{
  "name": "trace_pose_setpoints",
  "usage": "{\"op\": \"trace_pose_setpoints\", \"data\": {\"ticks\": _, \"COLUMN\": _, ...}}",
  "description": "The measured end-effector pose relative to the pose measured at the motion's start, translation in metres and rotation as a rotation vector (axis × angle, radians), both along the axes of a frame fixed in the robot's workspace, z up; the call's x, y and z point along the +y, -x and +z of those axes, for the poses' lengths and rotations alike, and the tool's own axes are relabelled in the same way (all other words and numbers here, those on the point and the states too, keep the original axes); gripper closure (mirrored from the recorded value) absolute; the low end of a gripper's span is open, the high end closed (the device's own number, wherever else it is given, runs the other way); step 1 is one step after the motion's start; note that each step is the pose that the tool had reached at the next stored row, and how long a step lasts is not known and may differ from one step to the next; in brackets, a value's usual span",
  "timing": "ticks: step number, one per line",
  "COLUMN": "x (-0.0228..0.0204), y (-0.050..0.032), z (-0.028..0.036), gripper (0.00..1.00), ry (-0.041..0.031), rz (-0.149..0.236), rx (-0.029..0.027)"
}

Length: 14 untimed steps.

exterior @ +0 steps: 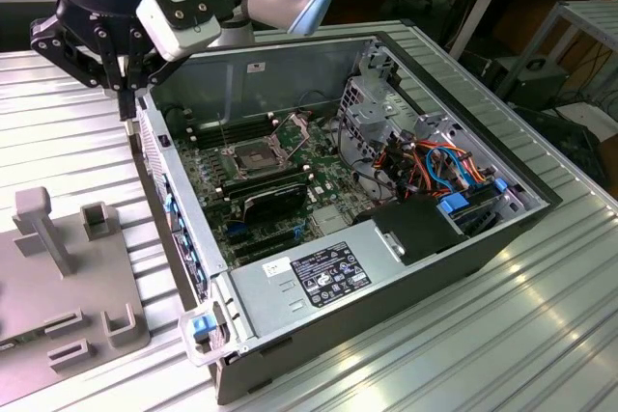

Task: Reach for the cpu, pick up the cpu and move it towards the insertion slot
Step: 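Reach for the cpu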

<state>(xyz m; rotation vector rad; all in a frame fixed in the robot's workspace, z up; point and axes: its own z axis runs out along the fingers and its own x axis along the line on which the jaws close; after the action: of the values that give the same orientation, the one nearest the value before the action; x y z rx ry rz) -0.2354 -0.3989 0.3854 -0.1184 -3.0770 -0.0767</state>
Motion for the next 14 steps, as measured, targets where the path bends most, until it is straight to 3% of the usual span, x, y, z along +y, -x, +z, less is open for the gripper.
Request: {"op": "trace_pose_setpoints", "data": {"ticks": 14, "x": 0.0, "y": 0.0078, "z": -0.0009, "gripper": 0.89, "ry": -0.0003, "rz": 0.0, "rx": 0.0164}}
